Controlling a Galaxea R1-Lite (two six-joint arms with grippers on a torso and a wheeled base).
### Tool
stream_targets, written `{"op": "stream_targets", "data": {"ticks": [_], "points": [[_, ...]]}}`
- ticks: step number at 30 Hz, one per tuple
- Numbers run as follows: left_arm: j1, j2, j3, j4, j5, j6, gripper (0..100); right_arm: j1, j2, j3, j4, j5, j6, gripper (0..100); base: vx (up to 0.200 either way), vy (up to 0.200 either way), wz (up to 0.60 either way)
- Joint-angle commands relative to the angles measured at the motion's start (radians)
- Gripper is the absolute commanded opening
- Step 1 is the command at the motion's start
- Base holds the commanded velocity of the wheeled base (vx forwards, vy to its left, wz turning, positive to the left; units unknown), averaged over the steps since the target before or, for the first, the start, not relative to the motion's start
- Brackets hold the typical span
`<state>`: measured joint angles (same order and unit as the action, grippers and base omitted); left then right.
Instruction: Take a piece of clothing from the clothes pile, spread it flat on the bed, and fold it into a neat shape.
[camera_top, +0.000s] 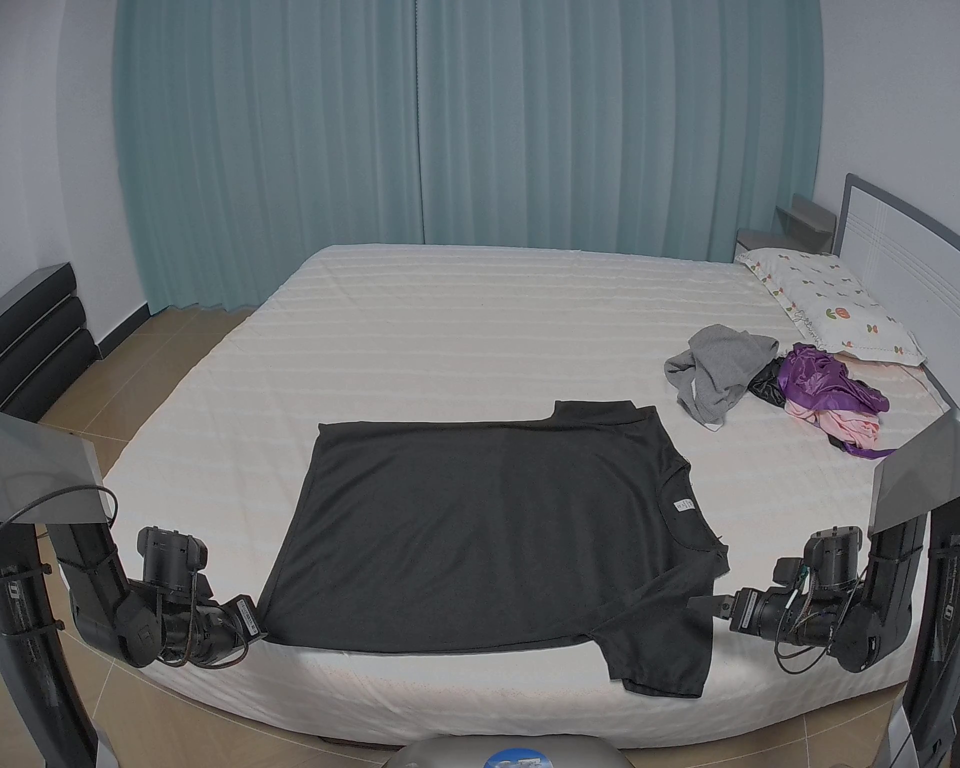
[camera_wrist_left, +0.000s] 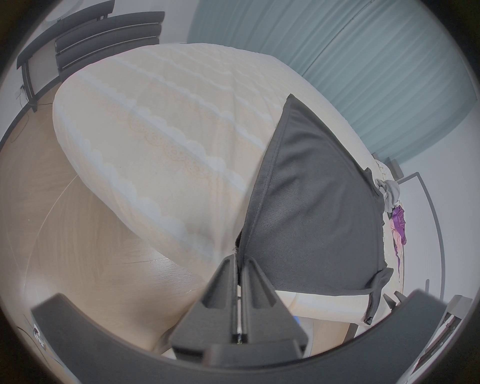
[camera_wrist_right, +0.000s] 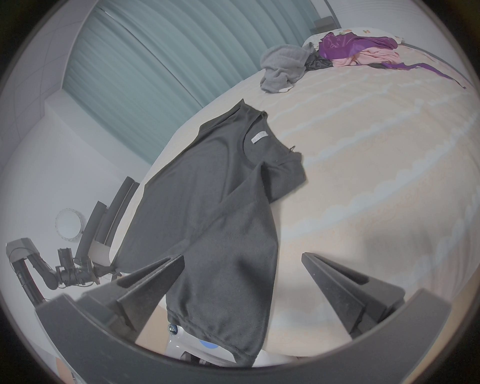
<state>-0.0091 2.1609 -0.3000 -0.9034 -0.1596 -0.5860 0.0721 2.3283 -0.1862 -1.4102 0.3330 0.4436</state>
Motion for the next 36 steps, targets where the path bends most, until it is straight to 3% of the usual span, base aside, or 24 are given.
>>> {"op": "stream_targets", "data": {"ticks": [1,23,24,36], "points": [[0.000,0.002,0.001,-0.002,0.000,0.000,0,0.020,0.086,0.027,-0.027,0.001,-0.010,100,0.000,0.000,0.00],[0.000,0.002,0.001,0.000,-0.001,0.000,0,0.051,0.092,-0.052,-0.015,0.001,-0.005,100,0.000,0.000,0.00],[0.000,0.002,0.001,0.000,0.000,0.000,0,0.051,0.092,-0.053,-0.015,0.001,-0.003,0,0.000,0.000,0.00],[0.000,-0.001,0.002,0.000,0.000,0.000,0,0.051,0.088,-0.053,0.014,-0.028,0.000,0,0.000,0.000,0.00]]}}
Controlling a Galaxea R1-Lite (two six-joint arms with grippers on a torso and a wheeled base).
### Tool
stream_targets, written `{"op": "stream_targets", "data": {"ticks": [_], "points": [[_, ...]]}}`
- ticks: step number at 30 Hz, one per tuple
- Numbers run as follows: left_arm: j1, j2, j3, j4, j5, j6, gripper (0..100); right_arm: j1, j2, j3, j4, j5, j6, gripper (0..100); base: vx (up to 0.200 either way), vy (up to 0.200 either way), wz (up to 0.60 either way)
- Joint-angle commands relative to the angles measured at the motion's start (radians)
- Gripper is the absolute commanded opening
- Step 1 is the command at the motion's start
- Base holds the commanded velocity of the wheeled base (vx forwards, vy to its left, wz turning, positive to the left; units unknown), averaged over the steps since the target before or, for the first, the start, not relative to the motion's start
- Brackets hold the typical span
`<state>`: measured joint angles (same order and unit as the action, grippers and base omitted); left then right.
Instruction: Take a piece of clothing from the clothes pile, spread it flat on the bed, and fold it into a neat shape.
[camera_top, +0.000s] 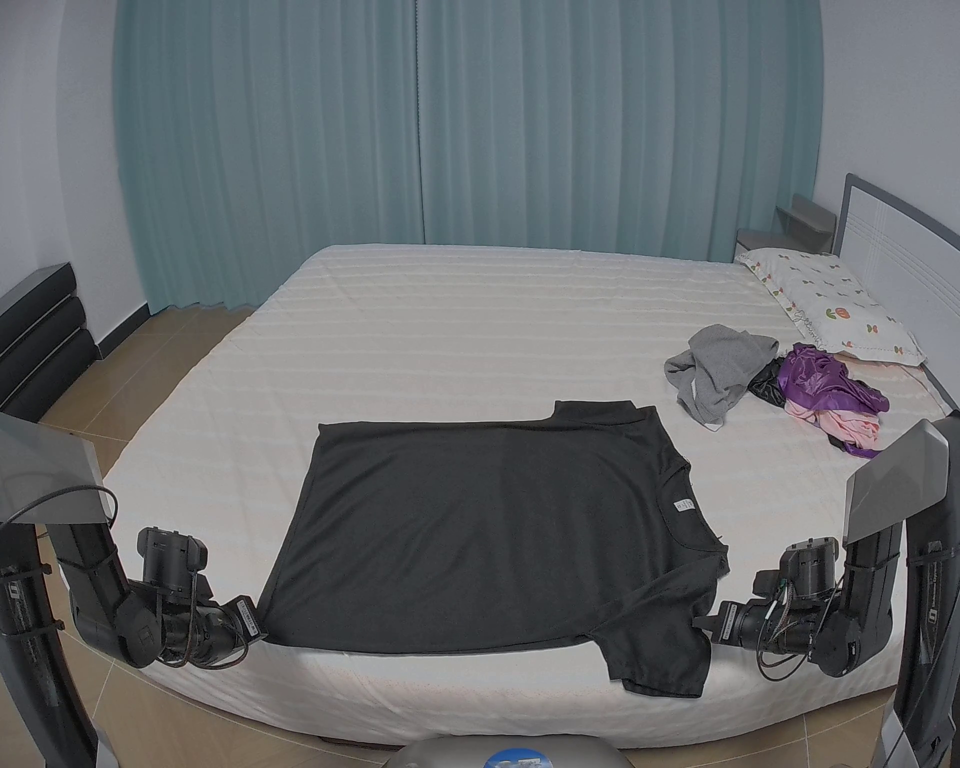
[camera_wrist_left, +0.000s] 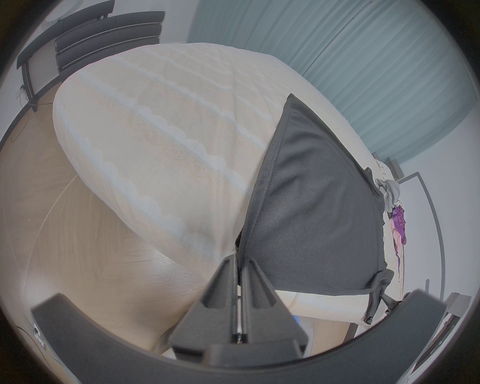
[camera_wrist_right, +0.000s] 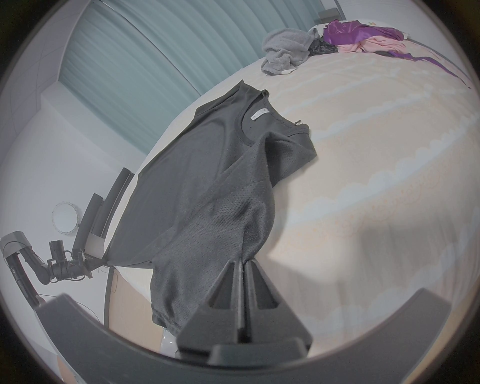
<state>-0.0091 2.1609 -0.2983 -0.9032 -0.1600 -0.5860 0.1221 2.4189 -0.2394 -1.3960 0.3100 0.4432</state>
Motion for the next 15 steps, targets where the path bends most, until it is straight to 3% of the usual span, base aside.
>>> {"op": "stream_targets", "data": {"ticks": [1,8,15], "points": [[0.000,-0.001,0.001,0.000,-0.001,0.000,0,-0.001,-0.004,0.005,0.000,-0.009,0.000,0,0.000,0.000,0.00],[0.001,-0.012,0.001,0.000,0.000,0.000,0,-0.044,-0.038,0.043,-0.011,-0.005,-0.003,0,0.000,0.000,0.00],[0.003,-0.050,0.015,0.001,0.002,0.000,0,-0.110,-0.098,0.152,-0.029,0.070,-0.008,0,0.000,0.000,0.00]]}}
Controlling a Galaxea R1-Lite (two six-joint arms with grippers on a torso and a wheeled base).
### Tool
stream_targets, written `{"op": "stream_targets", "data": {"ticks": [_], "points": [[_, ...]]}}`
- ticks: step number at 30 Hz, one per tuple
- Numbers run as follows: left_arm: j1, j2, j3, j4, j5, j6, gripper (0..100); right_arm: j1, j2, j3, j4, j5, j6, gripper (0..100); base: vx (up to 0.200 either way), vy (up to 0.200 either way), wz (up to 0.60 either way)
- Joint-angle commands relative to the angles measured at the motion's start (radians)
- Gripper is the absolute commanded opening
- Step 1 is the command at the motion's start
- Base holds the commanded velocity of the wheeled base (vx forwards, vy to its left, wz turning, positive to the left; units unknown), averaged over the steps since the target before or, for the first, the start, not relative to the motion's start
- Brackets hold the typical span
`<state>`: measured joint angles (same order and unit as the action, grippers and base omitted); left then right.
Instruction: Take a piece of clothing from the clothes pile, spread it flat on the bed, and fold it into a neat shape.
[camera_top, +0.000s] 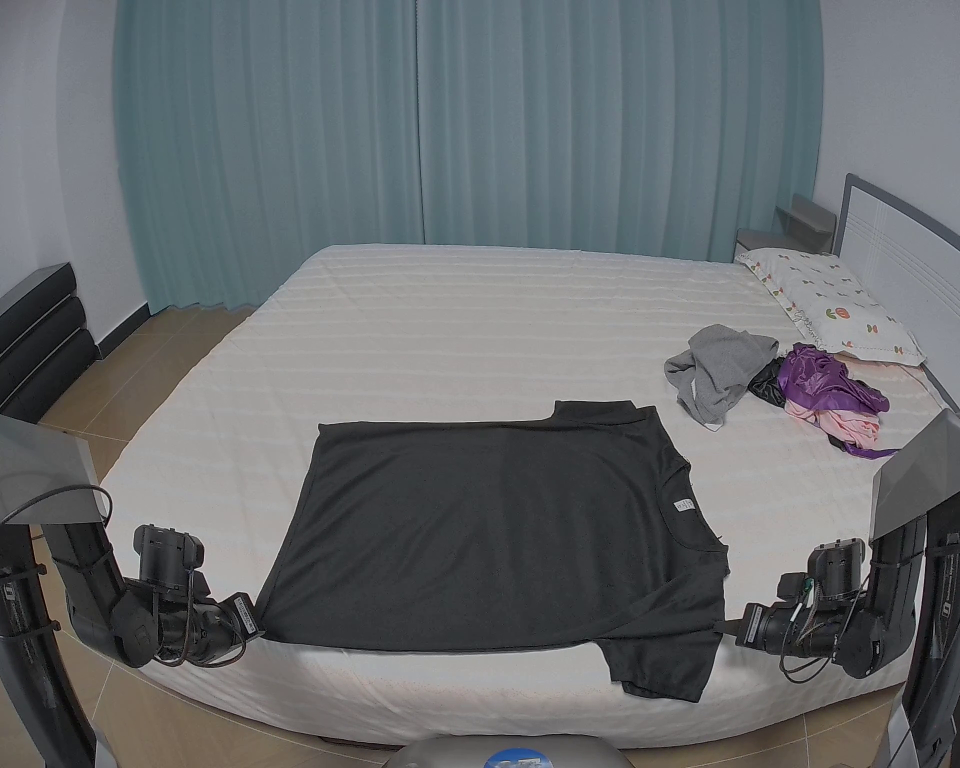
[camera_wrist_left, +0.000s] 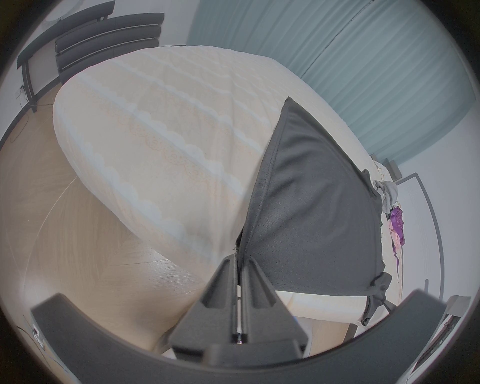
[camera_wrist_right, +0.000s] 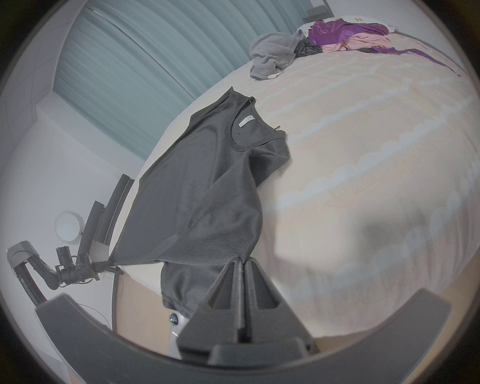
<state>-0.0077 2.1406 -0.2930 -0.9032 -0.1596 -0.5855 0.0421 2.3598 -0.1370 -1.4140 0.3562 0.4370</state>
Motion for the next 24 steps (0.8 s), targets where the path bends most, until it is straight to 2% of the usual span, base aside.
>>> {"op": "stream_targets", "data": {"ticks": [1,5,7,14,17,24], "points": [[0.002,-0.033,0.012,0.001,0.002,0.001,0,-0.033,-0.040,0.059,-0.019,0.029,-0.001,0,0.000,0.000,0.00],[0.002,-0.042,0.023,0.000,0.005,0.007,0,-0.051,-0.042,0.096,-0.071,0.038,-0.003,0,0.000,0.000,0.00],[0.002,-0.061,0.031,0.004,0.006,0.012,0,-0.057,-0.045,0.137,-0.109,0.064,-0.006,0,0.000,0.000,0.00],[0.003,-0.065,0.041,0.003,0.012,0.030,0,-0.077,-0.057,0.137,-0.089,0.066,-0.008,0,0.000,0.000,0.00],[0.002,-0.065,0.049,0.003,0.012,0.038,0,-0.071,-0.114,0.137,0.007,0.070,-0.014,0,0.000,0.000,0.00],[0.003,-0.068,0.066,0.007,0.014,0.059,0,-0.088,-0.209,0.137,0.175,0.073,-0.089,0,0.000,0.000,0.00]]}}
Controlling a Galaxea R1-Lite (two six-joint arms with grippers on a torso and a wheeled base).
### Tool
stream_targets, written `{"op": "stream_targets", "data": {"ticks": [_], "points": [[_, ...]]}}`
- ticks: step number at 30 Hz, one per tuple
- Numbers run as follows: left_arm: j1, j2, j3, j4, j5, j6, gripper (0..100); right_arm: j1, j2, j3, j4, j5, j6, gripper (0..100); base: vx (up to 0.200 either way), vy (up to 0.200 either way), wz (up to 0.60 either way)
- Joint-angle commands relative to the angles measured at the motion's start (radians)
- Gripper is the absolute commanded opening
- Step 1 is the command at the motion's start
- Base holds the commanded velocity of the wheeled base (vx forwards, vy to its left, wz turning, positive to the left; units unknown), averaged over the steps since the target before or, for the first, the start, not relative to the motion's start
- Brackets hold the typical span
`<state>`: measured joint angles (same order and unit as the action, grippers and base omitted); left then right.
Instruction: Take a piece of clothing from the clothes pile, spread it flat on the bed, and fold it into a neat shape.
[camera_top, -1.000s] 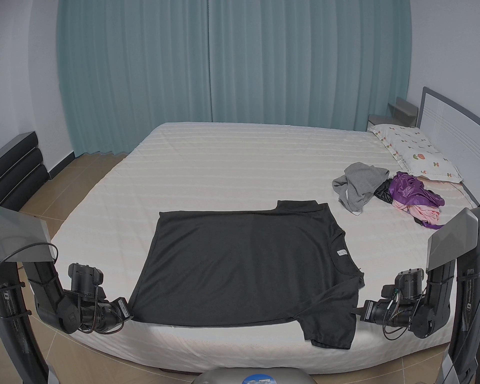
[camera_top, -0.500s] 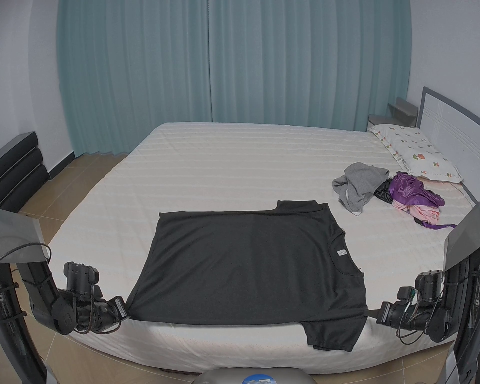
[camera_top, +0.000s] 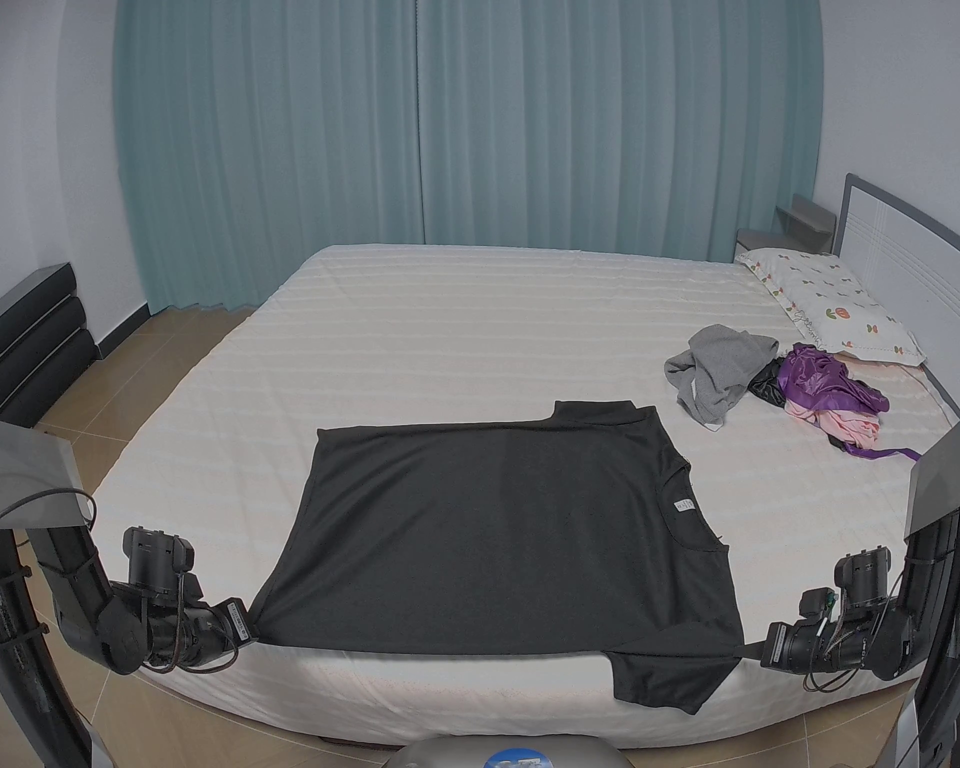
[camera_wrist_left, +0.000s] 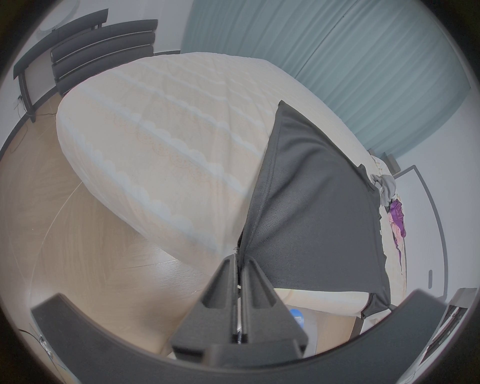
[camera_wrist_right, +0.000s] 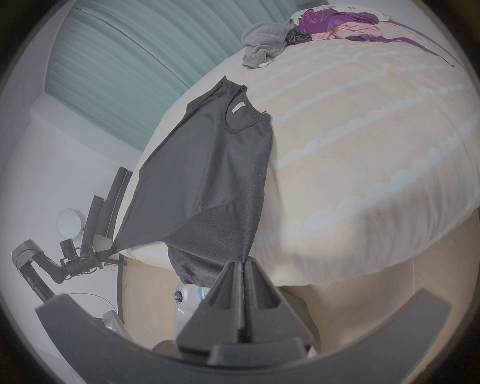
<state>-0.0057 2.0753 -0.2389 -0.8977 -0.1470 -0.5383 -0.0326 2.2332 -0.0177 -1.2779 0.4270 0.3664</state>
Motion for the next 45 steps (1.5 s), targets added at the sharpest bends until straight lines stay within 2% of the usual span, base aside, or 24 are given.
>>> {"op": "stream_targets", "data": {"ticks": [1,7,16,35,38,45], "points": [[0.001,-0.003,0.015,0.002,0.006,0.024,0,-0.017,-0.096,0.018,0.060,0.002,-0.020,0,0.000,0.000,0.00],[0.023,-0.003,0.035,-0.001,0.007,0.077,0,-0.023,-0.133,0.018,0.150,0.002,-0.069,0,0.000,0.000,0.00],[0.027,-0.008,0.081,-0.009,0.017,0.144,0,-0.026,-0.190,0.018,0.222,-0.001,-0.084,0,0.000,0.000,0.00],[0.027,-0.075,0.168,0.000,0.023,0.253,0,-0.043,-0.371,0.018,0.528,-0.001,-0.202,0,0.000,0.000,0.00],[0.029,-0.080,0.182,-0.001,0.024,0.288,0,-0.043,-0.399,0.018,0.552,-0.002,-0.204,0,0.000,0.000,0.00],[0.029,-0.084,0.201,0.002,0.043,0.307,0,-0.043,-0.411,0.018,0.562,-0.008,-0.218,0,0.000,0.000,0.00]]}}
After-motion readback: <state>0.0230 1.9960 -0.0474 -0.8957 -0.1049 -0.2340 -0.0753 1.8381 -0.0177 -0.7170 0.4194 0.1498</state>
